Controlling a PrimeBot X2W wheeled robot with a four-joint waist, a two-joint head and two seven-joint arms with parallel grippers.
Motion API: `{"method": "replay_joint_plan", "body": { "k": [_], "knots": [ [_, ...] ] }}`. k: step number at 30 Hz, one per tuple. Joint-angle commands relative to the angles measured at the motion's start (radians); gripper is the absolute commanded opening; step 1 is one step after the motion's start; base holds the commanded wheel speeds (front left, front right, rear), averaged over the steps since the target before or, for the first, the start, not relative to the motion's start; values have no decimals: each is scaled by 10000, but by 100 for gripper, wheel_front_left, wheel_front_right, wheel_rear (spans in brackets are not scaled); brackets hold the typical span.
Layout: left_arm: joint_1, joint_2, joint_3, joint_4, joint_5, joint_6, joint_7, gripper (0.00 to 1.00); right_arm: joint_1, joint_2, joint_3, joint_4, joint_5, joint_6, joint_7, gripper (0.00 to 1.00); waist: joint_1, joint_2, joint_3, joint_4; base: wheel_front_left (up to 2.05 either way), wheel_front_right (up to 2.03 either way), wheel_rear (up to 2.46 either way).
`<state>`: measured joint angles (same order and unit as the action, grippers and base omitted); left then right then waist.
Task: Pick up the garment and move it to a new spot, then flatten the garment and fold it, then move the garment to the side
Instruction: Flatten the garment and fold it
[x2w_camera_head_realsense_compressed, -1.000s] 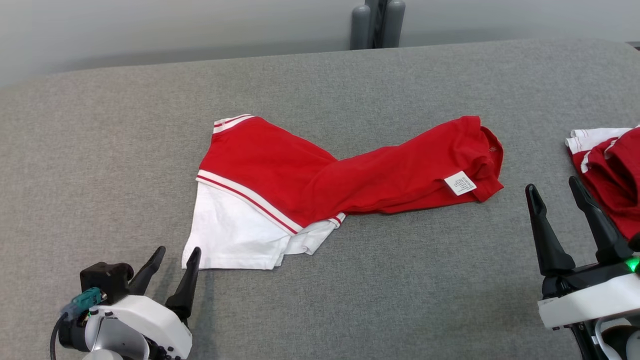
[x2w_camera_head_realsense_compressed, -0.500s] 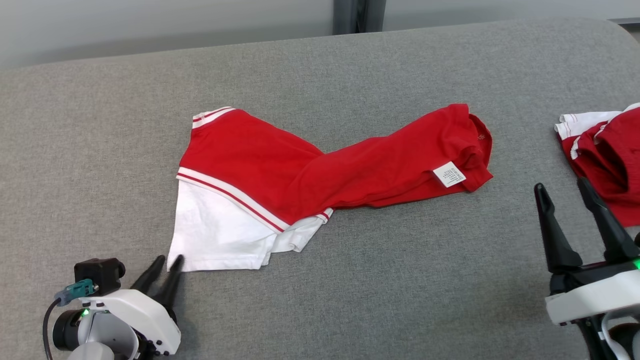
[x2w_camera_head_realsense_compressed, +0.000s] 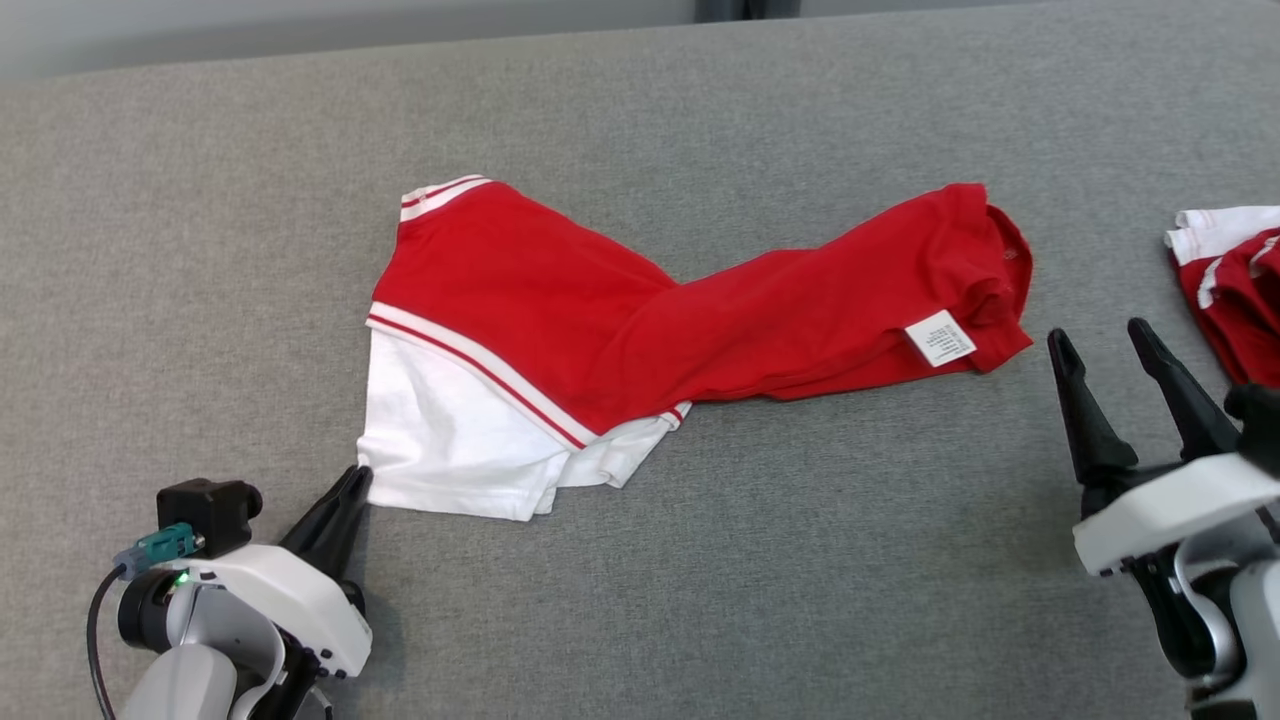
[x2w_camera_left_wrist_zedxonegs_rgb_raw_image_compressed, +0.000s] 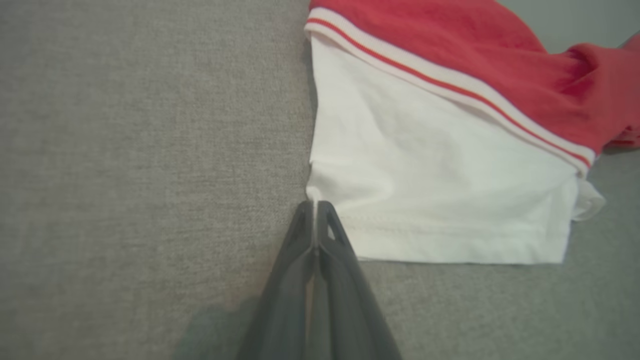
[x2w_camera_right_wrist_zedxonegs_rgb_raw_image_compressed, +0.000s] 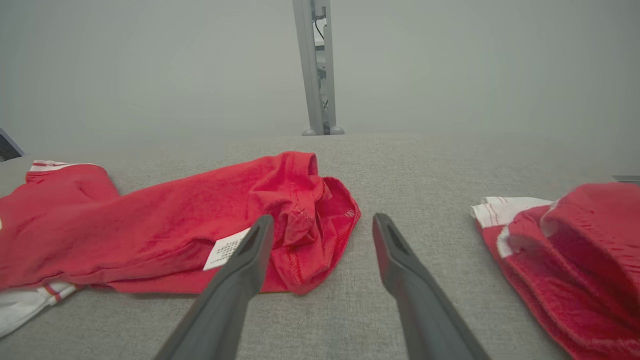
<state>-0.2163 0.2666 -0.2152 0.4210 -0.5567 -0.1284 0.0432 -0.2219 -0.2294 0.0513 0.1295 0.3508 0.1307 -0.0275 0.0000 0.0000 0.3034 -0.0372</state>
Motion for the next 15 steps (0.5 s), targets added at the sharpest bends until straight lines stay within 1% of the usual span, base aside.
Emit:
{"method": "replay_joint_plan", "body": {
  "k": [1, 8, 9, 10, 12, 13, 14, 15],
  "knots": [
    [-140, 67, -65, 151, -50, 32, 21, 0, -361, -112, 149, 367, 111, 1, -106, 100, 0, 0, 157, 148, 0, 0, 0],
    [-512, 86, -317, 335, -77, 19, -235, 0, -1600, -403, 965, 1984, 408, -1, -548, 100, 0, 0, 457, 440, 0, 0, 0],
    [-539, 99, -337, 371, -89, 18, -286, 0, -1719, -417, 1073, 2184, 463, -1, -554, 90, 0, 0, 472, 459, 0, 0, 0],
    [-562, 105, -360, 401, -109, 17, -342, 0, -1834, -473, 1175, 2388, 490, -1, -550, 49, 0, 0, 486, 476, 0, 0, 0],
    [-629, 120, -419, 466, -147, 16, -429, 0, -2069, -576, 1306, 2720, 581, -1, -670, 36, 0, 0, 504, 511, 0, 0, 0],
    [-660, 127, -440, 482, -164, 18, -472, 0, -2140, -581, 1391, 2890, 644, -1, -687, 16, 0, 0, 507, 522, 0, 0, 0],
    [-689, 133, -464, 497, -187, 16, -517, 0, -2216, -612, 1450, 3002, 680, 1, -766, 0, 0, 0, 510, 535, 0, 0, 0],
    [-710, 133, -476, 511, -196, 15, -561, 0, -2290, -643, 1475, 3124, 744, -1, -844, 0, 0, 0, 510, 552, 0, 0, 0]
  ]
}}
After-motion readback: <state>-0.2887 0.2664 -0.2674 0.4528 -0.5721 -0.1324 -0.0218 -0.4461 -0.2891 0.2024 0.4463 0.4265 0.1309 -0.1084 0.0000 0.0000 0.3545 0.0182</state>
